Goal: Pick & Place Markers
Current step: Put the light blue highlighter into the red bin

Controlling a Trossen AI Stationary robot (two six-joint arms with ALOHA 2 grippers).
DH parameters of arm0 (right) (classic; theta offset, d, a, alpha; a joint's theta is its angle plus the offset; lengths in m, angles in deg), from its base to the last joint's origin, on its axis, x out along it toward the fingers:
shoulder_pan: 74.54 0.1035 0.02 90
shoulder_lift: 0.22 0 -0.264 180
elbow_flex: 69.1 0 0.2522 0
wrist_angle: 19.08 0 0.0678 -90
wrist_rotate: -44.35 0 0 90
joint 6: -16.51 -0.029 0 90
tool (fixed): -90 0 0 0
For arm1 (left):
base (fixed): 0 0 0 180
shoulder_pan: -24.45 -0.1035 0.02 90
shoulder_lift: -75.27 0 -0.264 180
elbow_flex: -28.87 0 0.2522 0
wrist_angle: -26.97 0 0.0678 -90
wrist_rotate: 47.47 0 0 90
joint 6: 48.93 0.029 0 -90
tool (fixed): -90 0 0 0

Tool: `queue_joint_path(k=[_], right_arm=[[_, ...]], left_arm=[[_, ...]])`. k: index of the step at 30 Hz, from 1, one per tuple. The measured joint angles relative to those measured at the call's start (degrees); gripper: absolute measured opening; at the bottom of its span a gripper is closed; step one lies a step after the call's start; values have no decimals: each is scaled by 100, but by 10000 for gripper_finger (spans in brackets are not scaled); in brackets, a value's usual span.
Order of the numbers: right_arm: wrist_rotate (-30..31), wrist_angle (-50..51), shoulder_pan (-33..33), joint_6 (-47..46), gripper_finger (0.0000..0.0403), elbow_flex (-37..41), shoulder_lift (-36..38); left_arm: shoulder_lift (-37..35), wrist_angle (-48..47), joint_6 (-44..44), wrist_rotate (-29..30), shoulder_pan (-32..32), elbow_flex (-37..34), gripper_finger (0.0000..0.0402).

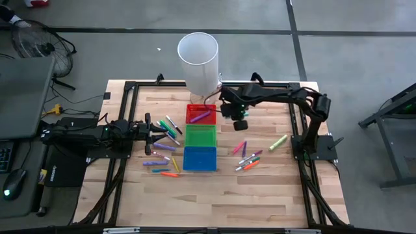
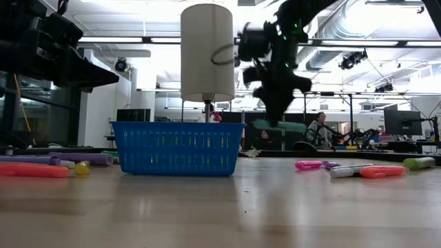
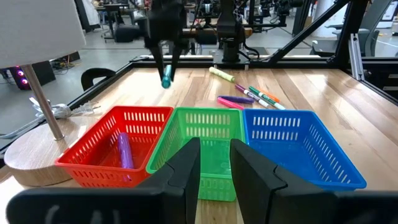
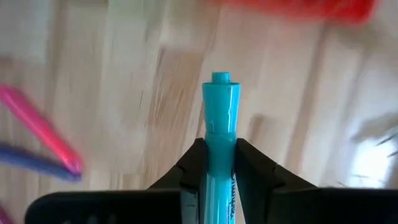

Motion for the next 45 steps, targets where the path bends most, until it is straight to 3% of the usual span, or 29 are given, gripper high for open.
queue_joint_path(k=[7,17,24,36,41,45], right_arm=[[157,-278,325,-446,51,-311,7],[1087,-1080,887,-1065,51,-463,-323],[1560,-880,1031,-1666,51,-1656,-1161],[1831,333,1152,-2069,54,-4018,-2828],[1825,401,1177,-1927,54,-4490,-3221],[1845,397,1177,-1887,55,-4436,-3252]], left_arm=[[2,0,0,0,-2,1,85],[2,-2,0,-2,0,-1,85],[2,-35,0,-4,-2,1,85],[2,-116,0,-4,-2,1,85],[0,-137,0,-4,0,1,85],[0,-137,0,-3,0,0,85]])
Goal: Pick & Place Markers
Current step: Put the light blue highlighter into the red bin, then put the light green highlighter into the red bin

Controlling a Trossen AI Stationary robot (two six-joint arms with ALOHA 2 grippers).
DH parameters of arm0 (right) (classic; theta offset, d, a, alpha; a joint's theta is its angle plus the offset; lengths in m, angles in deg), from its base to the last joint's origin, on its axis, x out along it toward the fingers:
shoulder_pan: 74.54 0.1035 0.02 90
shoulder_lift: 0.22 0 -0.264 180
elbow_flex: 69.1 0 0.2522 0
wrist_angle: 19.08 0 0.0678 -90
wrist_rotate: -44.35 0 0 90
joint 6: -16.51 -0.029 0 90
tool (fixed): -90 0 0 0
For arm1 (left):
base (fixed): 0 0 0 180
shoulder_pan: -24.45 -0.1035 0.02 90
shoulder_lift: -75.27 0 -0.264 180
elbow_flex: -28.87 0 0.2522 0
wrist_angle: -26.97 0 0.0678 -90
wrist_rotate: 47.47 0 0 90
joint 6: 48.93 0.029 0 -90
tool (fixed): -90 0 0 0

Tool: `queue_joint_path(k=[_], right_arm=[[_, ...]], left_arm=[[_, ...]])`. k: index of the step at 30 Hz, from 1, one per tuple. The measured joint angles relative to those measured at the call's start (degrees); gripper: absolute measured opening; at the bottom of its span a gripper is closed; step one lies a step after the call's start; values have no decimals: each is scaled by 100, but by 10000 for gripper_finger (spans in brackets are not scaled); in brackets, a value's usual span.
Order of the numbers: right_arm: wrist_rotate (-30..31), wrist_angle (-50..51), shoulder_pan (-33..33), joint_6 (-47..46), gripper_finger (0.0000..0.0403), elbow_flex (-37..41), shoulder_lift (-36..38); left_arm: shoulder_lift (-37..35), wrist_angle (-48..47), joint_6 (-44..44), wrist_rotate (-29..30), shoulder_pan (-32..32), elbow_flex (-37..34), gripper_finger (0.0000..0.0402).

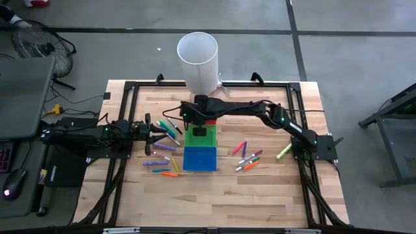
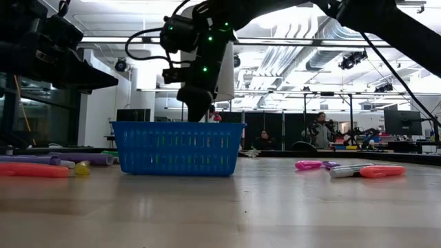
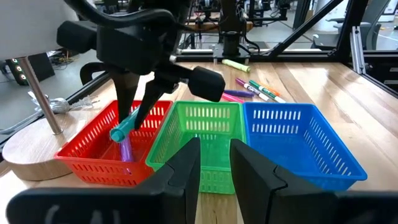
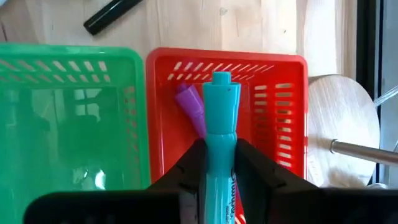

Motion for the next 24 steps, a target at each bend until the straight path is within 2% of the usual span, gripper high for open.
queue_joint_path(k=[13,24], right_arm=[[204,68,0,186,108,55,-11],[86,341,96,92,123,37,225]], left_arm=[[2,2,0,1,-1,1,85],[0,2,0,1,-1,1,85]])
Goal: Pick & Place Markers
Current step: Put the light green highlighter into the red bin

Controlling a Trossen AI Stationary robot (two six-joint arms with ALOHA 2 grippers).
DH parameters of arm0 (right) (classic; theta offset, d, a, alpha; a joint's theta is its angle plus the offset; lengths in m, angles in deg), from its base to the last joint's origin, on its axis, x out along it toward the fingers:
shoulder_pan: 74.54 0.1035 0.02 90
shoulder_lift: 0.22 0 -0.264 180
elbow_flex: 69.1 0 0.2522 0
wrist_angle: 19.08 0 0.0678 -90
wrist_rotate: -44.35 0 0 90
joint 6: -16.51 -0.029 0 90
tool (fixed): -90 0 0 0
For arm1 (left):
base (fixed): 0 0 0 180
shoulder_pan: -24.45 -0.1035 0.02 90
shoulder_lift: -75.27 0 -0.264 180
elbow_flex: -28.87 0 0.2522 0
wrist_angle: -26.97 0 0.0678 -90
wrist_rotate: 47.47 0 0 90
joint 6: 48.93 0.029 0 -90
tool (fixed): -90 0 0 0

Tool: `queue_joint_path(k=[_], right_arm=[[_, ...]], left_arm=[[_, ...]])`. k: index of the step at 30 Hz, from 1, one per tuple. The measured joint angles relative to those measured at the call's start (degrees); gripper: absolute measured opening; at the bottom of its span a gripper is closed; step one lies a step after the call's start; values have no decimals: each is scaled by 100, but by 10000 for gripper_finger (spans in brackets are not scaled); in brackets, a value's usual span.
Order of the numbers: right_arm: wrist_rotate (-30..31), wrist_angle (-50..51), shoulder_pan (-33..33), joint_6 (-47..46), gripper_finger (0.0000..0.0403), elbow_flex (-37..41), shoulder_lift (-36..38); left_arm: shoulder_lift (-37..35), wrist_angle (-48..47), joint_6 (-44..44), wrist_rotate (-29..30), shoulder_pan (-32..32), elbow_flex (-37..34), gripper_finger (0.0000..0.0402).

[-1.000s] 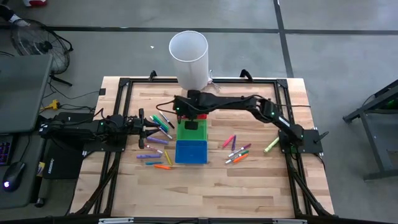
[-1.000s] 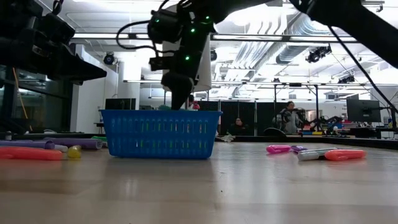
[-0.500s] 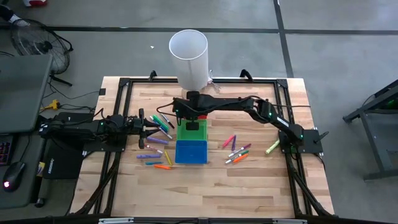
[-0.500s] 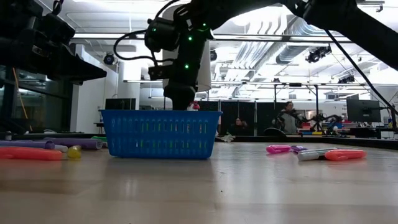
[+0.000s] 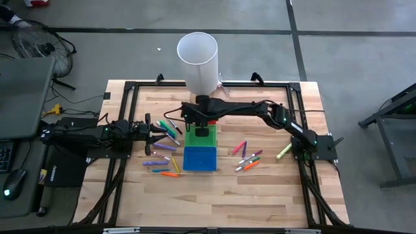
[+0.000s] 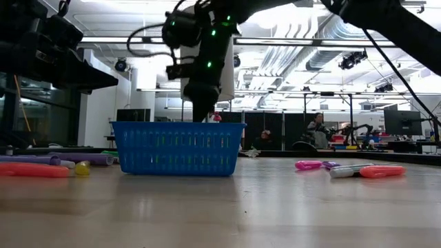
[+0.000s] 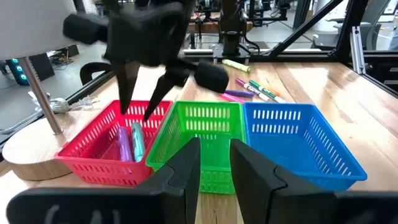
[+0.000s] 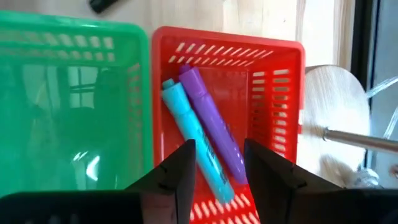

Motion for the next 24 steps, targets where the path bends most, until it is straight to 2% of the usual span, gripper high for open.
queue_joint_path(k=[3,9,16,24], right_arm=[[-196,319,43,0,123,-15,150],[-974,1285,66,-121,123,11,435],[-1235,1991,70,-561,123,22,572],[-1736,2487,110,-539,123,22,606]], left_arm=[[0,0,0,-2,0,-1,85],[2,-13,0,-2,0,0,85],[0,-48,0,-2,0,-1,85],[0,-64,0,-11,0,0,85]])
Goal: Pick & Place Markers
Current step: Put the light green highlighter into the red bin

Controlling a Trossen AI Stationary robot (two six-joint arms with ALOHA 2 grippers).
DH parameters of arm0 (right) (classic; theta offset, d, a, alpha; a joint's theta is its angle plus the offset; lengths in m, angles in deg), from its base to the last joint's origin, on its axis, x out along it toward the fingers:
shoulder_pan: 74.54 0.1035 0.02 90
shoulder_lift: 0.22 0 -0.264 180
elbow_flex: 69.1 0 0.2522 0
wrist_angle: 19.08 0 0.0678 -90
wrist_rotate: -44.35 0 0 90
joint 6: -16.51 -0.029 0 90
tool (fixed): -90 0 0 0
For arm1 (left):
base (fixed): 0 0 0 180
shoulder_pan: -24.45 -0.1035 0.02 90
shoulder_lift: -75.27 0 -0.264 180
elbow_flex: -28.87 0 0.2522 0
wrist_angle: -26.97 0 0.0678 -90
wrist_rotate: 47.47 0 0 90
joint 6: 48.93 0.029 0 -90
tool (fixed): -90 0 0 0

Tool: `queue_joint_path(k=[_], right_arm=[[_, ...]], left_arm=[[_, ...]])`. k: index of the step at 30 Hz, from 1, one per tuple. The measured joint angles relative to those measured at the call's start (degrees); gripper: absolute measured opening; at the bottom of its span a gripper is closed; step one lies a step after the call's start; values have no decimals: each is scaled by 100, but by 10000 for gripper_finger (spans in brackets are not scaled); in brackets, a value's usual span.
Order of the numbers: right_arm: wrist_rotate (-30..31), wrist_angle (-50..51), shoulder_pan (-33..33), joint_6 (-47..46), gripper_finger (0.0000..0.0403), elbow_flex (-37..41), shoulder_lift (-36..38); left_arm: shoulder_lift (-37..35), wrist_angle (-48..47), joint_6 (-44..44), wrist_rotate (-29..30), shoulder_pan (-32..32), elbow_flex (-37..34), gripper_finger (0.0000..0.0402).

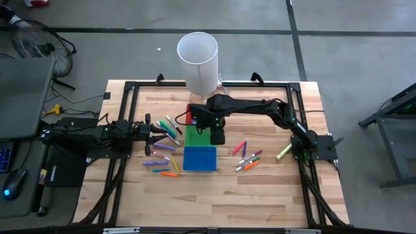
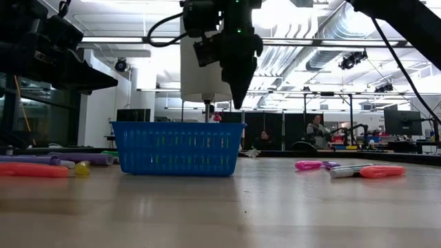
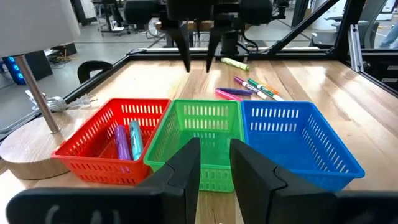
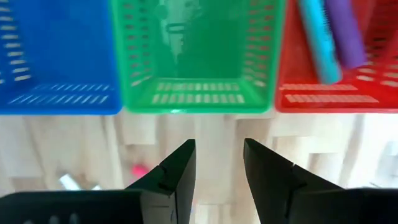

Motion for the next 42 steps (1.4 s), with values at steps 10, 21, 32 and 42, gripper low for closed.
queue_joint_path(k=[10,21,32,42], right_arm=[[-533,422,174,375,123,0,229],[-1040,-898,738,-160,123,2254,1444],[-1114,-1945,1267,-3558,123,5227,3307],[-563,-2255,1442,-8339,123,6940,4476]], left_arm=[[2,-8,0,0,-1,0,85],[2,-13,0,2,0,0,85],[0,-15,0,-2,1,0,85],[2,-17,0,-4,-1,0,85]])
